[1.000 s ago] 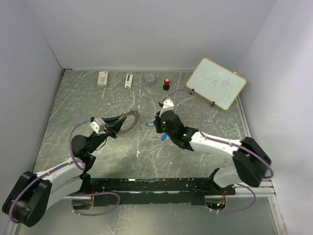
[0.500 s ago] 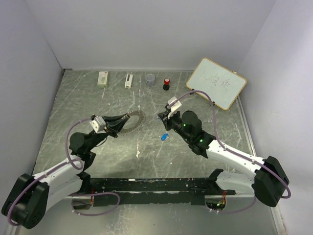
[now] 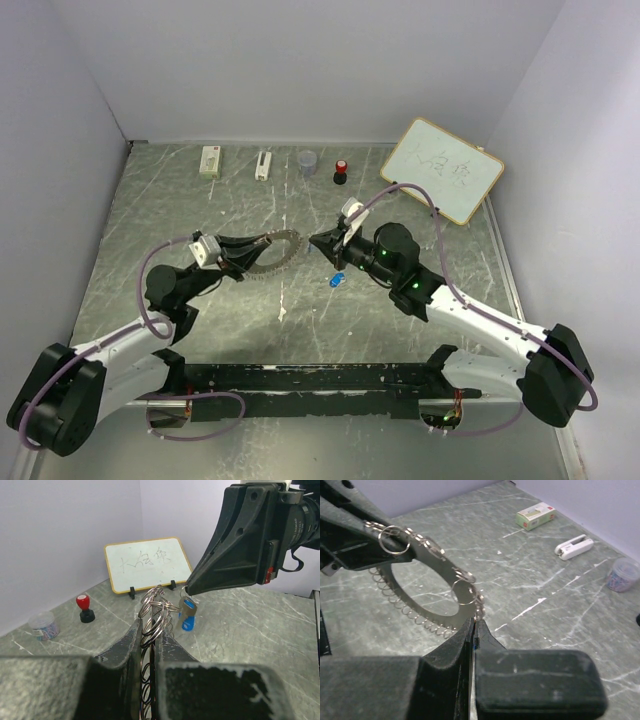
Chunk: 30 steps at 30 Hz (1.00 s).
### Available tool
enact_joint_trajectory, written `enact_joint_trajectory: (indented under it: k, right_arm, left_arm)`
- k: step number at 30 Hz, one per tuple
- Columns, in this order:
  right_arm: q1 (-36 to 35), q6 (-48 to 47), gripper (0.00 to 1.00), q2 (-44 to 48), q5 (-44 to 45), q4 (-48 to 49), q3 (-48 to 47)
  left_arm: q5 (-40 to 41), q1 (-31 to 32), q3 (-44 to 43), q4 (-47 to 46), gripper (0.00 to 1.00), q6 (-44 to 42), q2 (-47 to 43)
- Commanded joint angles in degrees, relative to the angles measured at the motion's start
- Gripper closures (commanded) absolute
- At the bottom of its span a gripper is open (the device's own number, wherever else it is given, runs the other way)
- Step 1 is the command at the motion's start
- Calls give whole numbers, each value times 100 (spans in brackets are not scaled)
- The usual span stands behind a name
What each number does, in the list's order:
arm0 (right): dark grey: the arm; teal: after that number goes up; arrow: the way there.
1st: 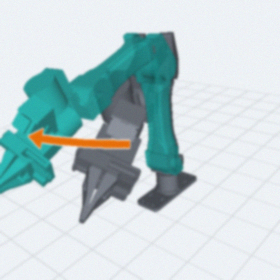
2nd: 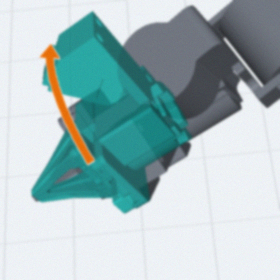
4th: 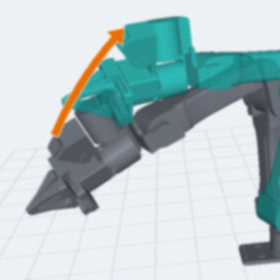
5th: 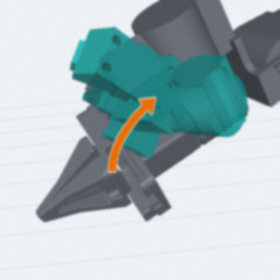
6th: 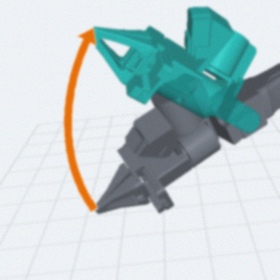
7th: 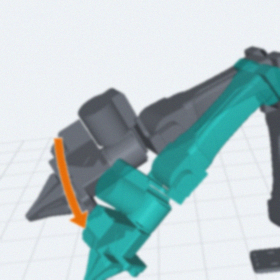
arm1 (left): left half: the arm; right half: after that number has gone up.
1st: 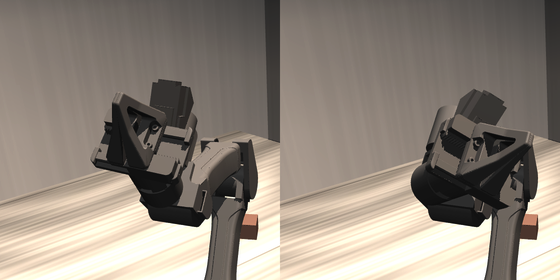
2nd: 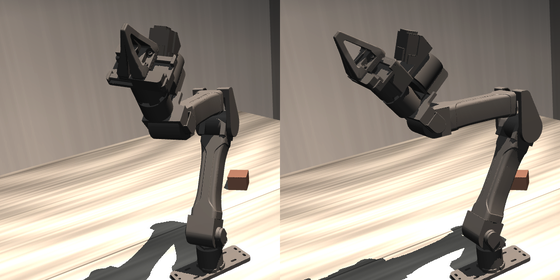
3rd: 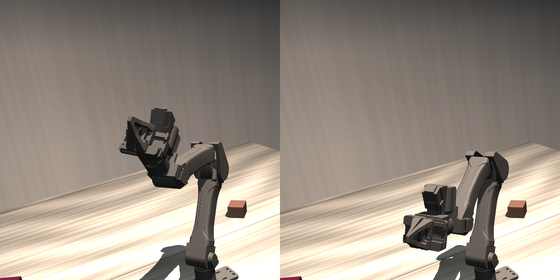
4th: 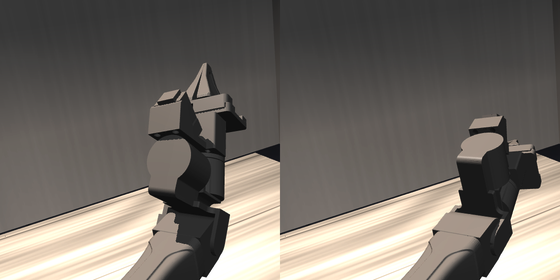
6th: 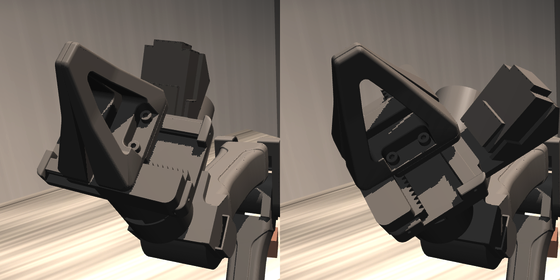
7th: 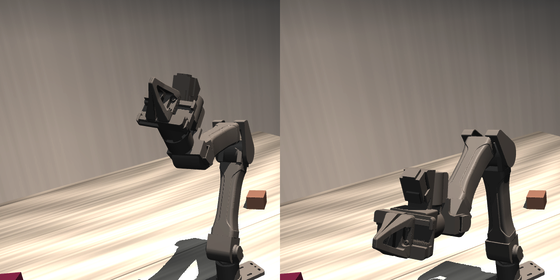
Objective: Put the keys on the keyring
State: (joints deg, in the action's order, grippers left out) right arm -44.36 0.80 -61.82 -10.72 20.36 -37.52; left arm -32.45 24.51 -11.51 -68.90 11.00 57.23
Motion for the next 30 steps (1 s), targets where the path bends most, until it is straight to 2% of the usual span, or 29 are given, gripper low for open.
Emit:
enact_joint_trajectory:
  k: [1,12,30]
  right_arm:
    - [23,187,100,-50,-508,331,-107]
    - [6,135,100,-200,-878,432,-278]
    - [-12,-27,100,-380,-967,324,-606]
  left_arm:
    - [-168,-34,-279,-431,93,49,61]
    - [-293,23,-463,-263,93,-25,345]
    - [59,522,-814,513,93,-468,525]
